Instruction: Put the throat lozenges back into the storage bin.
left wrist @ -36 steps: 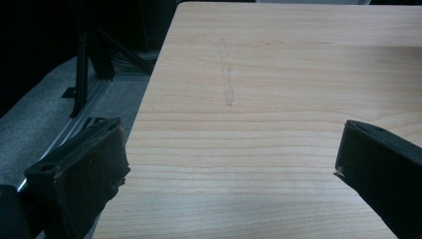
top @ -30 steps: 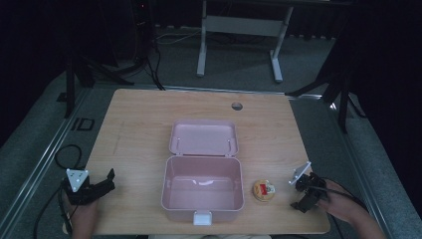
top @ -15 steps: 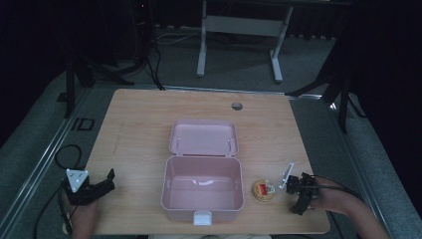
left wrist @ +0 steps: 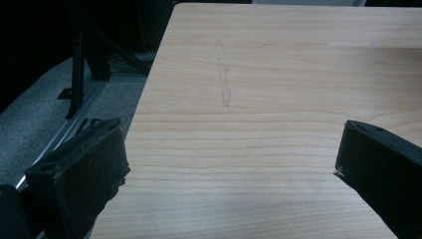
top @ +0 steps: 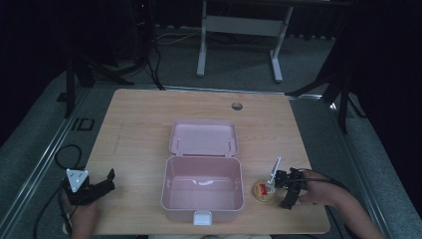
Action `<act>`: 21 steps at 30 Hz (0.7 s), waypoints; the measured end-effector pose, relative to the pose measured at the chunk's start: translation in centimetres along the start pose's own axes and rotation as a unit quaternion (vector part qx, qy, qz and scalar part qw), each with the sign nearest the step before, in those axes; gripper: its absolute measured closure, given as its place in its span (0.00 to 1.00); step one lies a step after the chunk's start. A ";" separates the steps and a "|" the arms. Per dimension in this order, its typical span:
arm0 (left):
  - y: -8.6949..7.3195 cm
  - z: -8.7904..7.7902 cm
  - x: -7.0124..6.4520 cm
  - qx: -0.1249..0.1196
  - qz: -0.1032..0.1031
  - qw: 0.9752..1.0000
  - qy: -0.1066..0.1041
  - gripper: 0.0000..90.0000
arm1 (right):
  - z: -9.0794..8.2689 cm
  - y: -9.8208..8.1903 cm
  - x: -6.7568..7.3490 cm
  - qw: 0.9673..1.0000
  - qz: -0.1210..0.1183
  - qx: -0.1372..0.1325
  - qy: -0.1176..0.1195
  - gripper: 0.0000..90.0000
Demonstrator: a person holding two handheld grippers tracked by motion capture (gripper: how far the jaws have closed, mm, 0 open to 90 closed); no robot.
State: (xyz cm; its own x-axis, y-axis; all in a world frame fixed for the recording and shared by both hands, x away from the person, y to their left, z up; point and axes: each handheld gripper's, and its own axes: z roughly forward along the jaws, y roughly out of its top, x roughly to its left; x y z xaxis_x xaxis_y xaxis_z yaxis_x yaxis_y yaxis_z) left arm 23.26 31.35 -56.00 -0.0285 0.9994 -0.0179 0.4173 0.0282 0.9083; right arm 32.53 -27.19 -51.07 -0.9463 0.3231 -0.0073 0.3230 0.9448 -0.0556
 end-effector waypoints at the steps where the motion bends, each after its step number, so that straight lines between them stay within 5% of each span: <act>1: 0.0 0.0 0.0 0.000 0.000 1.000 0.000 0.00 | 0.0 0.3 0.1 1.000 -0.004 0.001 -0.002 0.14; 21: 0.0 0.0 0.1 0.000 0.000 1.000 -0.005 0.00 | 0.2 5.8 0.5 0.998 -0.065 0.007 -0.003 0.15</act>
State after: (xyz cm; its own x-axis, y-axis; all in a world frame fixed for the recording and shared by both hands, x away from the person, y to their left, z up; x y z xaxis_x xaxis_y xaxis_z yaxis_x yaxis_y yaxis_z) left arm 23.24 31.41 -55.99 -0.0191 0.9996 -0.0225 0.4176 0.0285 0.9082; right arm 33.94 -21.58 -51.54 -0.9804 0.1970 -0.0056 0.1969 0.9779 -0.0708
